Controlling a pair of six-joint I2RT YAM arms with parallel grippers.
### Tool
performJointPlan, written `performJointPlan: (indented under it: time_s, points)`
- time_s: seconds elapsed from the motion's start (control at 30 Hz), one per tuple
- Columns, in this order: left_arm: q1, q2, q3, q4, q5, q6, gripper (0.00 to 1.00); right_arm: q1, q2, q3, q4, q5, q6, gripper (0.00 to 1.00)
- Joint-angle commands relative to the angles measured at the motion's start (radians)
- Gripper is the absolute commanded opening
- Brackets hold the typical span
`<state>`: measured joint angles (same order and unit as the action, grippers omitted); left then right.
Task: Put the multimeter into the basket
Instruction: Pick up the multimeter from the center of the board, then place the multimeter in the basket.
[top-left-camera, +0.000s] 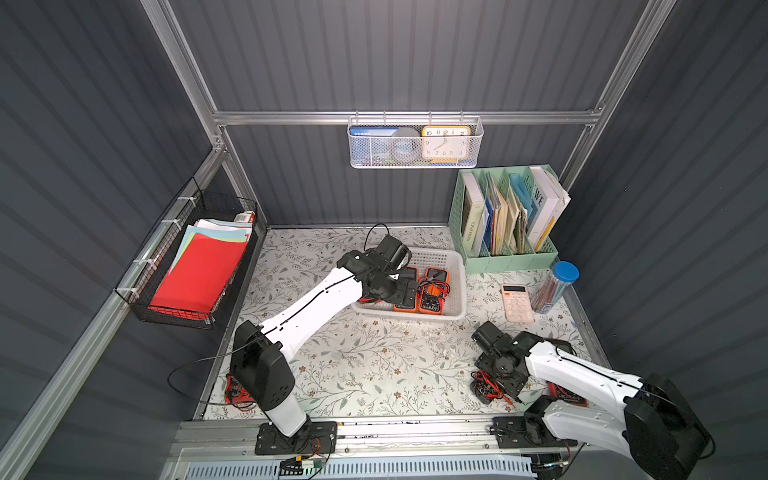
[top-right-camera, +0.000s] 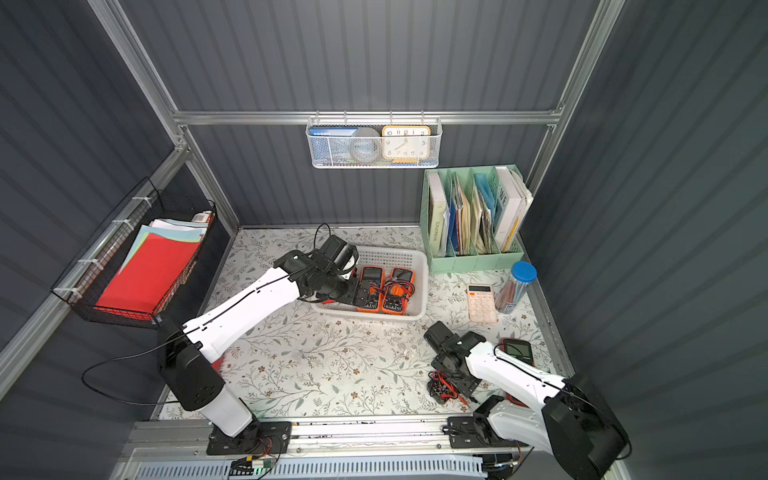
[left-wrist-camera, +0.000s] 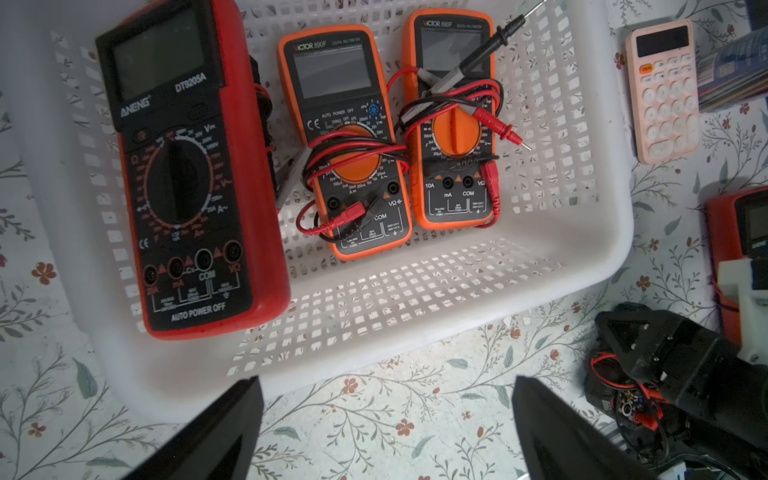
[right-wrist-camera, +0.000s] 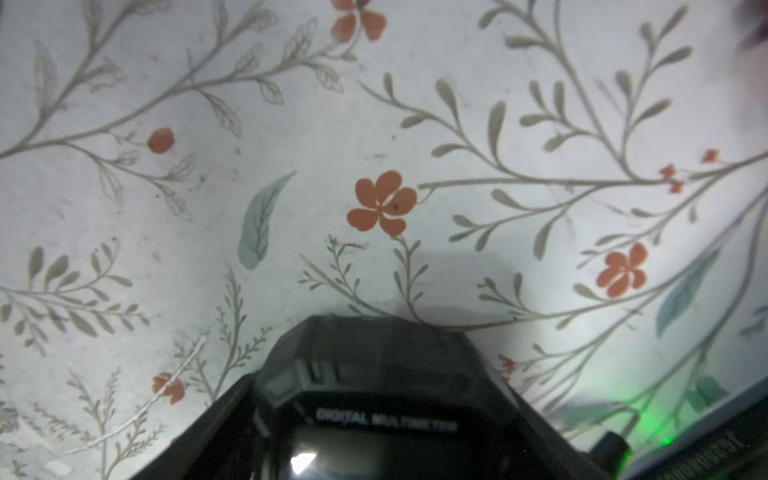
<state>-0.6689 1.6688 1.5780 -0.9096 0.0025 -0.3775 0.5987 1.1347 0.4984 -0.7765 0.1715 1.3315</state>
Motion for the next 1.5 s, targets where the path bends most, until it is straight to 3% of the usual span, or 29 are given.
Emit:
performJointPlan:
  time_s: [0.0,0.27,0.63,0.83,1.1,1.47]
  points:
    - [-0.005,-0.038,0.002,-0.017,-0.013,-0.017,0.99,-0.002,-0.031,-0.012,0.021,-0.029,-0.004,0.75]
    - [-0.005,-0.047,-0.007,-0.025,-0.022,-0.018,0.99,-0.002,-0.13,0.055,-0.011,-0.037,-0.081,0.56]
    - [-0.004,-0.064,-0.029,-0.048,-0.042,-0.033,0.99,-0.003,-0.073,0.365,-0.085,-0.048,-0.296,0.54]
    - [0.008,-0.064,-0.026,-0.079,-0.096,-0.034,0.99,-0.002,0.052,0.567,-0.077,-0.061,-0.41,0.54]
    - [0.168,-0.066,-0.024,-0.094,-0.046,-0.033,0.99,-0.003,0.264,0.825,-0.025,-0.037,-0.553,0.55]
    - [0.236,-0.055,0.017,-0.147,-0.094,-0.006,0.99,0.0,0.635,1.225,-0.062,-0.07,-0.761,0.55]
